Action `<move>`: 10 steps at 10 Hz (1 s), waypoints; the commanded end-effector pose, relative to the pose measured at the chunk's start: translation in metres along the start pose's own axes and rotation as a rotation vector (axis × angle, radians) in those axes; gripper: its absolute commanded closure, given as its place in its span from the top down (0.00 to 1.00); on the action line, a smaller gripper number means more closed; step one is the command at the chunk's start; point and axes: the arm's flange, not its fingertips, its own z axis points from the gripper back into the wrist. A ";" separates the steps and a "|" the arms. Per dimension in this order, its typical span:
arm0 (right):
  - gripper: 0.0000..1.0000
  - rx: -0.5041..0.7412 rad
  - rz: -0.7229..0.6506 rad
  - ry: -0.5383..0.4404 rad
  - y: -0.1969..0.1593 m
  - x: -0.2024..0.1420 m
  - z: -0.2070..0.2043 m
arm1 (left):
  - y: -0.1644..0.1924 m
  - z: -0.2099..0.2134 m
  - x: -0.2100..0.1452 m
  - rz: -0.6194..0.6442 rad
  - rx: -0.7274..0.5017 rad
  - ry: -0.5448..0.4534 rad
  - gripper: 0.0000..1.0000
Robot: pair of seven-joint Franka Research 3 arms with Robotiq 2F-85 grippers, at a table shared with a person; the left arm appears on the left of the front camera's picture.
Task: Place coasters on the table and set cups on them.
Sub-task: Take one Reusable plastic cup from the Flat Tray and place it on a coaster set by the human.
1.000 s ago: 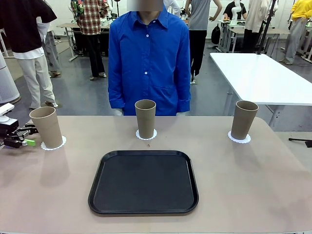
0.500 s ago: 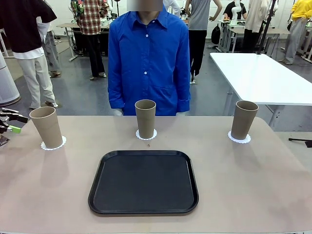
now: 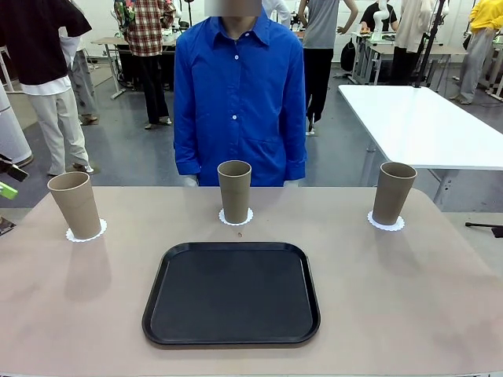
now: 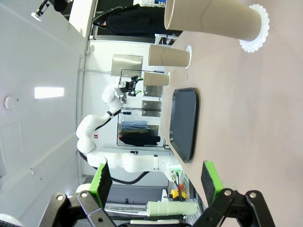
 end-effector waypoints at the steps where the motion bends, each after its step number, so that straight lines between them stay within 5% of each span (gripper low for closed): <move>1: 1.00 -0.009 -0.007 0.005 0.000 0.000 0.000 | -0.035 0.017 0.032 0.023 0.030 0.154 1.00; 6: 1.00 -0.009 -0.007 0.005 0.000 0.000 0.000 | -0.100 0.012 0.094 0.196 -0.052 0.352 1.00; 10: 1.00 -0.009 -0.007 0.005 0.000 0.000 0.000 | -0.093 0.020 0.092 0.182 -0.049 0.321 1.00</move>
